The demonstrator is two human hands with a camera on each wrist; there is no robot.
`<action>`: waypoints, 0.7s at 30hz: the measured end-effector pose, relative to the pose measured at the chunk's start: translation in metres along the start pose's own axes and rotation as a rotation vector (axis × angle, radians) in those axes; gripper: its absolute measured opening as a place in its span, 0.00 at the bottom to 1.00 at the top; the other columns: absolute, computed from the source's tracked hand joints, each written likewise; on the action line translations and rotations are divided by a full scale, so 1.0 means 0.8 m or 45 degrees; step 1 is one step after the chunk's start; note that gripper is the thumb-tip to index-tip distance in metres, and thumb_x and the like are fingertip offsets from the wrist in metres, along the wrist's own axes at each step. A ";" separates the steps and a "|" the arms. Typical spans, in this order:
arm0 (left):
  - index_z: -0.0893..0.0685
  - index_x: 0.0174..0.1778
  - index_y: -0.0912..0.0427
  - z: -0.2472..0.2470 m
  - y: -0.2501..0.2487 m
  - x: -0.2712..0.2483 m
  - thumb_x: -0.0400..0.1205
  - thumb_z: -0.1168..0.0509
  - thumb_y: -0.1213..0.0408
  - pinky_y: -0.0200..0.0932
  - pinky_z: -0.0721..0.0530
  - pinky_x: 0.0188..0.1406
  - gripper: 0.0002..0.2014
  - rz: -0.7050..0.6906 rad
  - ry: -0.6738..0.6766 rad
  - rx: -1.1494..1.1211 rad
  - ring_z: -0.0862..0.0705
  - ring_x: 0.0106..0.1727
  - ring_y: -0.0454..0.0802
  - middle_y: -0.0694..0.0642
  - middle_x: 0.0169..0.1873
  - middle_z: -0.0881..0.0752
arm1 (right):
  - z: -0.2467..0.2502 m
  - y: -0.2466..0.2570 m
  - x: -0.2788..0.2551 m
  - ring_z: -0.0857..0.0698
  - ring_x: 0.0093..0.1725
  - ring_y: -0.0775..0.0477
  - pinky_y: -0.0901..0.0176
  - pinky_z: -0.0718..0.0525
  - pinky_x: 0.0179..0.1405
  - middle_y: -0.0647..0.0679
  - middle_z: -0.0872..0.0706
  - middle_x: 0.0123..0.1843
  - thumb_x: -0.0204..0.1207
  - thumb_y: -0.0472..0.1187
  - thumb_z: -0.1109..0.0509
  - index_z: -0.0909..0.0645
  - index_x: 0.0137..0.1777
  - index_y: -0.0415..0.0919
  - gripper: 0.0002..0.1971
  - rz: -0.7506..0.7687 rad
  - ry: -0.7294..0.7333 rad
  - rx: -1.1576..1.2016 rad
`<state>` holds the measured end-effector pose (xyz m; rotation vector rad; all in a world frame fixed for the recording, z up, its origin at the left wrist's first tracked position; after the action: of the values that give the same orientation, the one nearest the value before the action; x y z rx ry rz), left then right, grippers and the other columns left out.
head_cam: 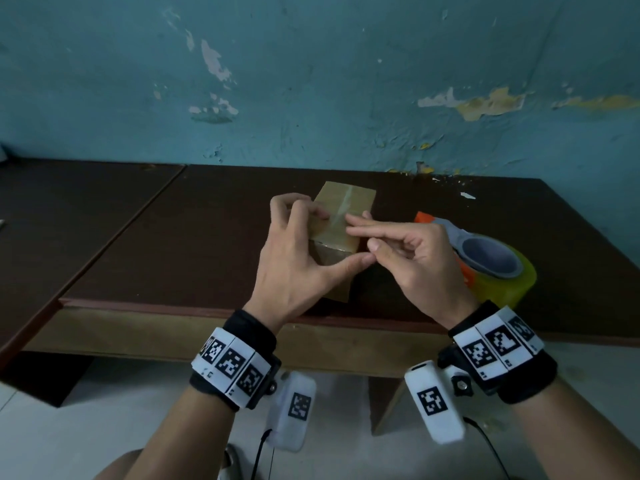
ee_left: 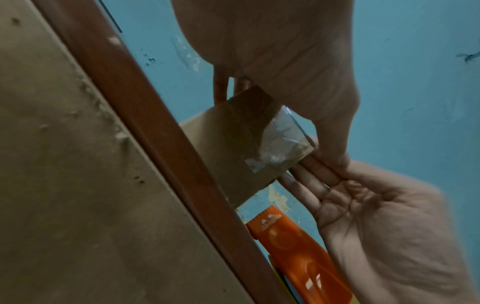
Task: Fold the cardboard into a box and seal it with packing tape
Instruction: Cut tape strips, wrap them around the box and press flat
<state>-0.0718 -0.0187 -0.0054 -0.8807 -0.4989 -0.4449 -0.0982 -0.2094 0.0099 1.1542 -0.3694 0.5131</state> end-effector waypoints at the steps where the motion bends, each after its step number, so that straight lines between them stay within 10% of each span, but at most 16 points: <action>1: 0.22 0.63 0.55 0.001 0.001 0.001 0.67 0.27 0.24 0.38 0.14 0.46 0.41 0.003 -0.019 0.026 0.21 0.61 0.43 0.49 0.65 0.28 | 0.001 0.001 0.000 0.16 0.76 0.54 0.62 0.18 0.73 0.42 0.09 0.68 0.83 0.31 0.32 0.09 0.63 0.32 0.14 -0.010 0.011 0.052; 11: 0.19 0.37 0.51 0.039 0.020 0.013 0.84 0.34 0.44 0.51 0.24 0.46 0.17 0.502 -0.454 -0.791 0.21 0.41 0.48 0.46 0.35 0.19 | 0.025 0.018 0.007 0.18 0.77 0.58 0.48 0.20 0.80 0.52 0.13 0.74 0.81 0.26 0.27 0.16 0.73 0.43 0.22 -0.043 -0.154 -0.061; 16: 0.09 0.47 0.49 0.047 0.036 0.015 0.80 0.29 0.37 0.63 0.12 0.63 0.18 0.987 -0.375 -1.261 0.08 0.57 0.63 0.62 0.51 0.09 | 0.023 0.010 0.006 0.38 0.89 0.60 0.50 0.33 0.88 0.56 0.35 0.90 0.73 0.43 0.21 0.39 0.89 0.55 0.46 -0.215 0.047 -0.144; 21: 0.15 0.55 0.51 0.043 0.034 0.014 0.92 0.37 0.49 0.39 0.13 0.28 0.10 1.049 -0.276 -1.216 0.10 0.28 0.43 0.50 0.27 0.10 | 0.009 0.007 0.004 0.25 0.79 0.68 0.66 0.25 0.79 0.60 0.23 0.81 0.71 0.41 0.13 0.43 0.90 0.51 0.53 -0.205 0.154 -0.225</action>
<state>-0.0554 0.0228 0.0033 -1.9553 -0.0502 0.2232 -0.0985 -0.2141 0.0185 0.9677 -0.2103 0.3989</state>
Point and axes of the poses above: each hand's wrist, its own x-axis towards the middle knuckle, its own z-axis out of the back of the hand, y = z × x, the point moved 2 cm from there along x, towards the middle knuckle
